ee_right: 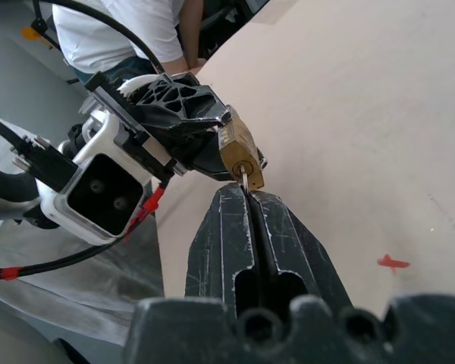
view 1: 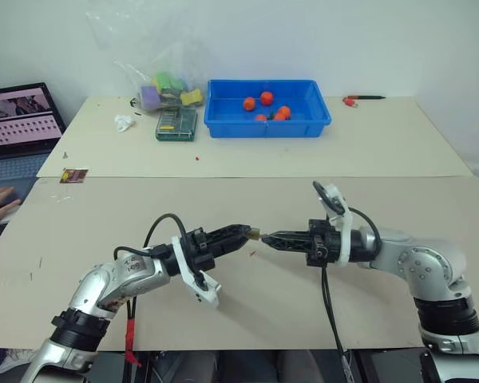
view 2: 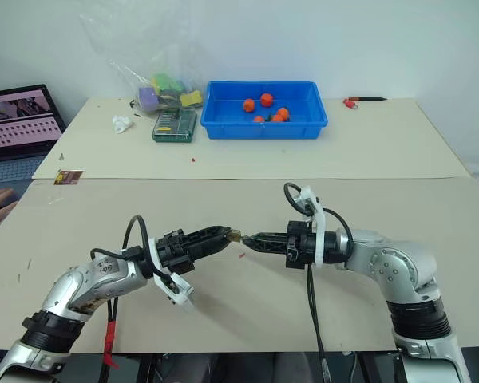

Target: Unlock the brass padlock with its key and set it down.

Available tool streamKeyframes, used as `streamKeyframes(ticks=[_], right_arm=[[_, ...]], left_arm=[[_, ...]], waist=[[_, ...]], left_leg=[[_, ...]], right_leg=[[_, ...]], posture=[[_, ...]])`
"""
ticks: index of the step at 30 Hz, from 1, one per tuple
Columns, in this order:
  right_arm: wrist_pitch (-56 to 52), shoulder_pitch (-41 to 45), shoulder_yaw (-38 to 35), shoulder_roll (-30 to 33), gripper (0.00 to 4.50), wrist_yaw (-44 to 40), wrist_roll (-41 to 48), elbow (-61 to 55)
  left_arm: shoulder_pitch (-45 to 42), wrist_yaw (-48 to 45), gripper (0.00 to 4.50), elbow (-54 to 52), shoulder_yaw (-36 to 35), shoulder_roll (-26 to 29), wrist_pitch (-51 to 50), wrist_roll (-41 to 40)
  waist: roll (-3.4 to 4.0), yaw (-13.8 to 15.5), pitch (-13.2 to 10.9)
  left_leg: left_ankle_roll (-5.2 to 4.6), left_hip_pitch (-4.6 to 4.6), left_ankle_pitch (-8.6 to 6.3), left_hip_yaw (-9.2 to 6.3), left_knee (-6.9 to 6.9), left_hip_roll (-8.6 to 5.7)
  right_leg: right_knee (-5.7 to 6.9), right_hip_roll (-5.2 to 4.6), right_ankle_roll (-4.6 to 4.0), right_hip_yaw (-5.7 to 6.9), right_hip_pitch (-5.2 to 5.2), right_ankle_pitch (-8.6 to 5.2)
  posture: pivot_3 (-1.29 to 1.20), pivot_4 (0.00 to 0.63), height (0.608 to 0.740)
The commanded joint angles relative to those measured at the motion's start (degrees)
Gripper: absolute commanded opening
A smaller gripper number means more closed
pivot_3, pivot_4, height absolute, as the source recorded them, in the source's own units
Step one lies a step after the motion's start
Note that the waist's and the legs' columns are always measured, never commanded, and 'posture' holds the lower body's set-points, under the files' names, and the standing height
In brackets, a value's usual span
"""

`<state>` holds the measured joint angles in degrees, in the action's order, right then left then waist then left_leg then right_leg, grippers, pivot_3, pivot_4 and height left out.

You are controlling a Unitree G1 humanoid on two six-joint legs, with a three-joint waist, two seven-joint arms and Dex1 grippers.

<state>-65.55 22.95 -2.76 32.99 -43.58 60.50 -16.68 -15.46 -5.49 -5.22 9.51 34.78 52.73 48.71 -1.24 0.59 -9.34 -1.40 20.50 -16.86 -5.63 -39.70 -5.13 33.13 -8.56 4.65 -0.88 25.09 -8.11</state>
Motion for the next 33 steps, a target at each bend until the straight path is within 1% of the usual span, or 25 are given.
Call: streamKeyframes(ticks=[1,5,7,9,12,16,17,18,21,28,32,33], right_arm=[[-4.6,-0.4,-1.5,-2.5,0.07,4.1,5.7,0.0],[-7.4,-0.6,-4.0,-5.7,0.07,8.9,11.5,0.6],[-7.9,-0.4,-4.4,-5.9,0.07,10.3,12.4,0.4],[-7.7,-0.4,-3.8,-5.2,0.07,10.4,11.4,-0.5],[0.8,-1.0,0.3,-2.6,0.07,5.8,1.8,-4.7],[7.4,-1.5,2.1,-1.8,0.07,2.5,-4.1,-5.5],[8.1,-1.5,2.5,-1.5,0.64,1.6,-4.9,-5.8],[9.0,-1.5,3.0,-1.1,0.82,0.7,-5.9,-5.9],[13.0,-2.2,6.2,1.1,1.81,-1.5,-12.0,-6.1],[18.5,-4.1,6.6,1.9,1.81,-3.9,-17.3,-3.7],[19.0,-4.0,5.1,1.2,1.81,-3.4,-17.0,-4.5],[18.9,-3.9,4.9,0.9,1.81,-3.0,-16.8,-4.9]], left_arm=[[-0.9,5.1,0.82,-3.9,-0.5,-0.7,1.9,3.0],[-0.6,7.2,0.82,-3.6,-0.3,-0.7,1.3,4.3],[-0.4,7.8,0.82,-3.1,-0.1,-0.7,1.1,4.2],[-0.1,7.5,0.82,-2.3,0.2,-0.7,0.6,3.1],[0.7,6.8,0.82,-1.1,0.8,-1.0,-0.3,1.2],[1.3,6.9,0.82,-0.6,1.2,-1.3,-0.8,0.8],[1.5,7.0,0.82,-0.5,1.2,-1.3,-0.9,0.8],[1.6,7.2,0.82,-0.4,1.3,-1.2,-1.0,0.8],[1.9,7.6,0.82,0.1,1.5,-1.2,-1.1,0.9],[2.4,7.5,0.82,0.0,1.9,-1.2,-1.4,0.6],[2.9,6.5,0.82,0.6,2.1,-1.2,-2.0,-1.1],[3.2,5.5,0.82,1.2,2.2,-1.4,-2.6,-3.1]], waist=[[0.0,0.0,0.0],[0.0,0.0,0.0],[0.01,0.0,0.0],[0.01,0.0,0.0],[0.05,0.0,0.0],[0.05,-0.1,0.0],[0.05,-0.1,0.0],[0.05,-0.1,0.0],[0.05,-0.1,0.0],[0.05,-0.1,0.0],[0.04,-0.1,0.0],[0.04,-0.1,0.0]], left_leg=[[0.0,0.0,0.0,0.0,0.0,0.0],[0.0,0.0,0.0,0.0,0.01,0.01],[0.0,-0.01,0.0,0.0,0.01,0.01],[0.0,-0.01,0.0,0.0,0.01,0.01],[-0.01,0.0,-0.01,0.02,0.01,0.0],[0.0,-0.01,0.0,0.05,0.01,0.03],[0.0,-0.01,0.0,0.06,0.0,0.04],[0.0,-0.02,0.0,0.06,0.0,0.04],[0.0,-0.01,0.0,0.06,0.01,0.03],[0.01,-0.02,-0.01,0.07,0.0,0.05],[0.01,-0.04,-0.01,0.07,0.01,0.06],[0.01,-0.03,-0.01,0.07,0.01,0.06]], right_leg=[[0.0,0.0,0.0,0.0,0.01,0.0],[0.01,0.01,0.0,0.01,0.02,0.0],[0.02,0.01,-0.01,0.0,0.02,0.01],[0.03,0.01,-0.01,0.01,0.02,0.01],[0.03,0.01,0.0,0.01,0.04,0.0],[0.04,0.03,0.02,0.04,0.05,-0.01],[0.04,0.03,0.03,0.04,0.05,-0.01],[0.04,0.03,0.02,0.04,0.04,-0.01],[0.03,0.03,0.02,0.04,0.05,-0.01],[0.02,0.03,0.02,0.03,0.04,-0.01],[0.02,0.03,0.02,0.03,0.04,-0.01],[0.02,0.03,0.02,0.03,0.04,-0.01]], posture=[[0.0,0.15,0.74],[0.0,0.15,0.74],[0.0,0.15,0.74],[0.0,0.15,0.74],[0.0,0.15,0.74],[0.0,0.15,0.74],[0.0,0.15,0.74],[0.0,0.15,0.74],[0.0,0.15,0.74],[0.0,0.15,0.74],[0.0,0.15,0.74],[0.0,0.15,0.74]])
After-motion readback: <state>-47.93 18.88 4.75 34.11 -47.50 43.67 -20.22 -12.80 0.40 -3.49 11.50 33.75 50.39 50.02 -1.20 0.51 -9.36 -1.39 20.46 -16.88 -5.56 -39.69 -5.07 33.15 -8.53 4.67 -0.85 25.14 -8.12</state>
